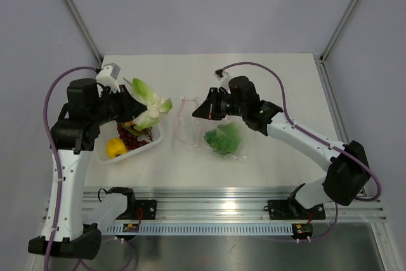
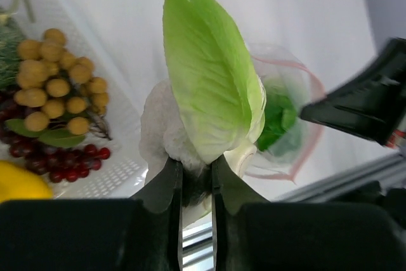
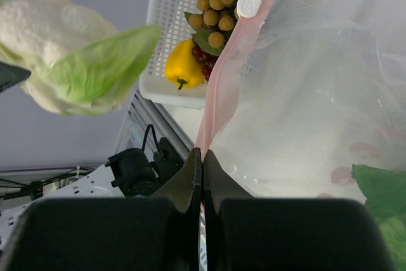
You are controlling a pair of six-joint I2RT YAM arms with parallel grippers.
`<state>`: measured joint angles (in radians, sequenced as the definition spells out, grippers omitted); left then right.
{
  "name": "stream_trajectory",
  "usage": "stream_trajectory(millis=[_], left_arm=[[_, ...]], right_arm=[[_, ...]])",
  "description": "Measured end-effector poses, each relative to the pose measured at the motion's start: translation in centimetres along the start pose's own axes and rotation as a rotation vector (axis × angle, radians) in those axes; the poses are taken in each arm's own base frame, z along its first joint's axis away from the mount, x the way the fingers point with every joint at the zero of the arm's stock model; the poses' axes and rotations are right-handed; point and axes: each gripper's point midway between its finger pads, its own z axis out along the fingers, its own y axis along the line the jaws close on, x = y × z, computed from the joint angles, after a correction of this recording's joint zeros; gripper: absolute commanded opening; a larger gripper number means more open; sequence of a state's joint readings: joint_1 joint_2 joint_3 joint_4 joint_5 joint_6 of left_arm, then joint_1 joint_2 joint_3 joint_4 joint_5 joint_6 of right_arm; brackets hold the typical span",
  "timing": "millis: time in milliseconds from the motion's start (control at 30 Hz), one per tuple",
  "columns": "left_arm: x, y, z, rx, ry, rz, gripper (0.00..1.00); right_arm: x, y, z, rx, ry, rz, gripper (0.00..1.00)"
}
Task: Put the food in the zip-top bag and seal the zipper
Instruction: Pick up the fake vegetable from the bin, then place the fake vegetable in the zipper food storage bag.
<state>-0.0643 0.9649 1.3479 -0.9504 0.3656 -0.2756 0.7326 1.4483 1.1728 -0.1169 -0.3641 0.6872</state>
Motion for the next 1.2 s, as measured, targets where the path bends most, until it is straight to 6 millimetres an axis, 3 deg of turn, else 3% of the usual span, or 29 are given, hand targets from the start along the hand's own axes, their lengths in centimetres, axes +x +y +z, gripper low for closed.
stream_trajectory(millis=[167, 333, 500, 667, 933, 1067, 1200], left_arm=[[0.7, -3.5, -0.9, 0.182, 0.006, -0.028, 0.0], [1.2, -4.9, 0.4, 0.293, 0.023, -0.104, 0.0], [2.8, -4.3, 2.9, 0.321, 0.053, -0.192, 0.0], [3.9, -3.5, 4.8, 0.33, 0.072, -0.262, 0.0], [2.8, -2.5, 5.3, 0.251, 0.051, -0.304, 0.0], [1.7, -2.5, 4.9, 0.204, 0.02, -0.421, 0.0], [1.8, -2.2, 4.7, 0.161, -0.01, -0.547, 0.0]], right_arm=[[-0.6, 1.4, 0.1, -0.047, -0.003, 0.04, 0.0], [-1.4, 2.5, 0.2, -0.076, -0.017, 0.059, 0.0], [-2.4, 3.3, 0.6, -0.101, -0.041, 0.081, 0.0], [-2.3, 1.8, 1.8, -0.056, -0.033, 0.11, 0.0], [-2.9, 1.5, 3.3, -0.051, -0.028, 0.119, 0.0], [-3.8, 2.1, 3.7, -0.07, -0.058, 0.117, 0.0], [-4.5, 2.5, 3.7, -0.081, -0.091, 0.127, 0.0]])
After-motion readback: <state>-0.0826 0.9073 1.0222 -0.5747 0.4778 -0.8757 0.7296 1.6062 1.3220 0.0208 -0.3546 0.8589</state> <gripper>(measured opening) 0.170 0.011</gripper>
